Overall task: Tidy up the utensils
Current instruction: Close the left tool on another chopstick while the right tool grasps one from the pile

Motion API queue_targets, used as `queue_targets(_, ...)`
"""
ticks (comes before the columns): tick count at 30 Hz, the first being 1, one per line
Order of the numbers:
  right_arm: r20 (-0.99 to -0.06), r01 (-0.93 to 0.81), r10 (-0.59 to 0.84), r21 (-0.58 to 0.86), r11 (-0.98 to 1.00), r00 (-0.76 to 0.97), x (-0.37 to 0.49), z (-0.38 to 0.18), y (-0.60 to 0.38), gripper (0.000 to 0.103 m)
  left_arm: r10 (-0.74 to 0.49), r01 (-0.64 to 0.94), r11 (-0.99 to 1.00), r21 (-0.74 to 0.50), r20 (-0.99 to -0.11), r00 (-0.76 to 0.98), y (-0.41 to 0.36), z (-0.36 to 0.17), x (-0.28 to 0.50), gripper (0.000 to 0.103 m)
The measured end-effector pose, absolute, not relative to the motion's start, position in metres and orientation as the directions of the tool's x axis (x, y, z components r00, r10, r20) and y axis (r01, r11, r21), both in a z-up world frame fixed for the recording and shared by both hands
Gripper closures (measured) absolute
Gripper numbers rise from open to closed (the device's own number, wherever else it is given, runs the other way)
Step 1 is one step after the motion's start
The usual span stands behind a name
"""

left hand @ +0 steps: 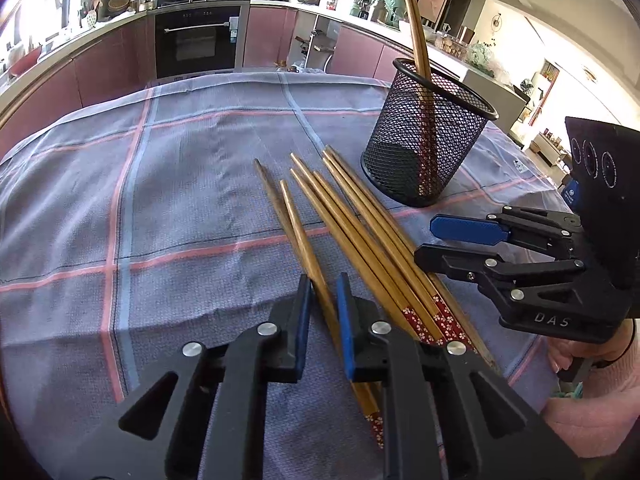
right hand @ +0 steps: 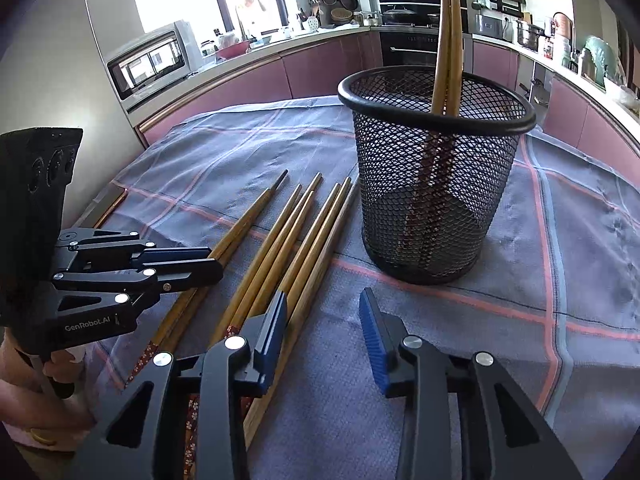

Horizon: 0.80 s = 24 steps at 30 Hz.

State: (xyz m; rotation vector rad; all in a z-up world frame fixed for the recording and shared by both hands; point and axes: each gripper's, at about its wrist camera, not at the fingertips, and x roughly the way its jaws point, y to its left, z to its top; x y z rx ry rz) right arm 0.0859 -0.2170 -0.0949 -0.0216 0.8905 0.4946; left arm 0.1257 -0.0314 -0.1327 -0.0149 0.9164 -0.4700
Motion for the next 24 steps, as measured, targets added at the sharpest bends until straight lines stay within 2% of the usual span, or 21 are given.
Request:
queue_targets(3, -0.751, -0.420, 0.407, 0.190, 0.887, 0.520, 0.086, -0.095, -0.219, 0.071, -0.395, 0.385, 0.900, -0.206, -0.761, 0.515, -0.032, -0.133, 0.125, 0.089)
queue_targets(10, -0.768, -0.420, 0.370, 0.145, 0.896, 0.523, 0.092, -0.096, -0.209, 0.072, -0.373, 0.376, 0.908, -0.187, -0.771, 0.517, -0.031, -0.135, 0.126, 0.079)
queue_targets(14, -0.767, -0.417, 0.354, 0.124, 0.900, 0.535, 0.098, -0.097, -0.203, 0.073, -0.377, 0.371, 0.908, -0.197, -0.770, 0.514, -0.030, -0.135, 0.128, 0.081)
queue_targets(16, -0.766, -0.410, 0.354, 0.131, 0.903, 0.536, 0.100, -0.097, -0.204, 0.077, -0.379, 0.363, 0.909, -0.205, -0.770, 0.514, -0.028, -0.136, 0.130, 0.084)
queue_targets(20, -0.758, -0.398, 0.386, 0.181, 0.899, 0.526, 0.102, -0.098, -0.212, 0.093, -0.384, 0.346, 0.911, -0.223, -0.765, 0.518, -0.025, -0.135, 0.130, 0.086)
queue_targets(24, -0.746, -0.380, 0.411, 0.228, 0.897, 0.524, 0.100, -0.097, -0.221, 0.096, -0.399, 0.336, 0.908, -0.249, -0.756, 0.518, -0.020, -0.132, 0.129, 0.095)
